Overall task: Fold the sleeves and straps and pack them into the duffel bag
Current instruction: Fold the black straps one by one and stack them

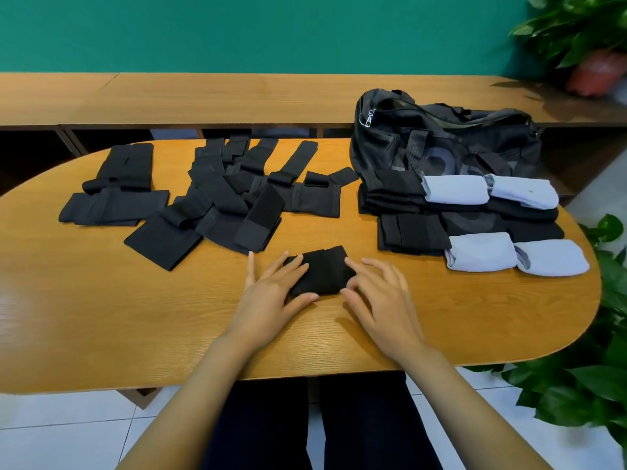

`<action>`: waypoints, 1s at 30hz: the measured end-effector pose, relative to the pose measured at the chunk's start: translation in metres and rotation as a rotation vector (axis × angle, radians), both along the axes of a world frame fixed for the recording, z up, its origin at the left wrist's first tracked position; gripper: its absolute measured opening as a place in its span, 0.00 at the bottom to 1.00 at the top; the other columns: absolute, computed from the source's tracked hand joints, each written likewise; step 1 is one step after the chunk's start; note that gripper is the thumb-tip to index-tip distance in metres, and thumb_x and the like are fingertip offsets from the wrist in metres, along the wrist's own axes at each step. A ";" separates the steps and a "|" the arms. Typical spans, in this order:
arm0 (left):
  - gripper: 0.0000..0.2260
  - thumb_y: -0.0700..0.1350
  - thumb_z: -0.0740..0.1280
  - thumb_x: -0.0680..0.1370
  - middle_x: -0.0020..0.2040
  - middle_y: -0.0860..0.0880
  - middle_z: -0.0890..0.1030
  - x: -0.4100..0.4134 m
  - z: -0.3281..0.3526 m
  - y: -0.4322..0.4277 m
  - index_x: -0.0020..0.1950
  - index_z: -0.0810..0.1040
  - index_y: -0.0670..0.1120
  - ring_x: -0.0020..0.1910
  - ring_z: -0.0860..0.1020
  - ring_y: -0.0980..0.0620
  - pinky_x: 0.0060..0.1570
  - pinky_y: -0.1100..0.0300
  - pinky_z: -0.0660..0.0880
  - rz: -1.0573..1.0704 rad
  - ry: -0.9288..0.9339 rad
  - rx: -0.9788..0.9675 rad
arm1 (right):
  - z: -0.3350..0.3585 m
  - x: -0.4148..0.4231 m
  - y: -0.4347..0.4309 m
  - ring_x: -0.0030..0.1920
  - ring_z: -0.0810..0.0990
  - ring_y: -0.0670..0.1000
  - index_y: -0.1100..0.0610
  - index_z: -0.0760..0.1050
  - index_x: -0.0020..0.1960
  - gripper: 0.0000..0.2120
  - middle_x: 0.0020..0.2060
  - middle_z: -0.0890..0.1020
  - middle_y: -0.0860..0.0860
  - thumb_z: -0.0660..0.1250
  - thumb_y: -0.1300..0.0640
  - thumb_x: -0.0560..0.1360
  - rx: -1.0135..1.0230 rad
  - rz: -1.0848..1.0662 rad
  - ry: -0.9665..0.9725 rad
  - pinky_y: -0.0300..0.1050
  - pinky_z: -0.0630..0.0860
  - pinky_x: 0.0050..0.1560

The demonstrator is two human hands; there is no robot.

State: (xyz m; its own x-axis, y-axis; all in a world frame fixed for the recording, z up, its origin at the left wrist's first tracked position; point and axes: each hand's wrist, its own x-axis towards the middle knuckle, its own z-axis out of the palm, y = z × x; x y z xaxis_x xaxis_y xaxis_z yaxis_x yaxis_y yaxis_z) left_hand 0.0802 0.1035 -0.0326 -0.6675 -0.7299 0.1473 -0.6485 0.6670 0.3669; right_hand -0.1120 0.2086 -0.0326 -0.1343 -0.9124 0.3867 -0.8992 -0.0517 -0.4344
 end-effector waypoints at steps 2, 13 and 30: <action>0.32 0.69 0.48 0.77 0.76 0.57 0.63 -0.003 -0.002 0.001 0.76 0.66 0.53 0.77 0.53 0.59 0.73 0.46 0.28 0.039 0.017 -0.032 | -0.001 0.004 0.001 0.75 0.61 0.48 0.47 0.81 0.52 0.24 0.72 0.71 0.45 0.49 0.38 0.82 0.041 0.067 0.167 0.55 0.52 0.76; 0.36 0.71 0.42 0.77 0.79 0.55 0.55 -0.004 -0.006 0.003 0.79 0.58 0.54 0.78 0.44 0.59 0.72 0.53 0.27 0.197 0.269 -0.011 | 0.010 -0.001 -0.020 0.78 0.54 0.54 0.61 0.76 0.65 0.35 0.78 0.57 0.51 0.43 0.37 0.81 0.129 -0.090 0.484 0.59 0.49 0.77; 0.38 0.71 0.40 0.76 0.79 0.54 0.59 -0.005 -0.008 0.000 0.79 0.59 0.52 0.78 0.47 0.58 0.72 0.53 0.27 0.198 0.247 0.038 | 0.010 -0.086 -0.010 0.78 0.55 0.51 0.51 0.67 0.74 0.43 0.79 0.56 0.49 0.31 0.32 0.75 0.308 -0.368 0.313 0.64 0.39 0.74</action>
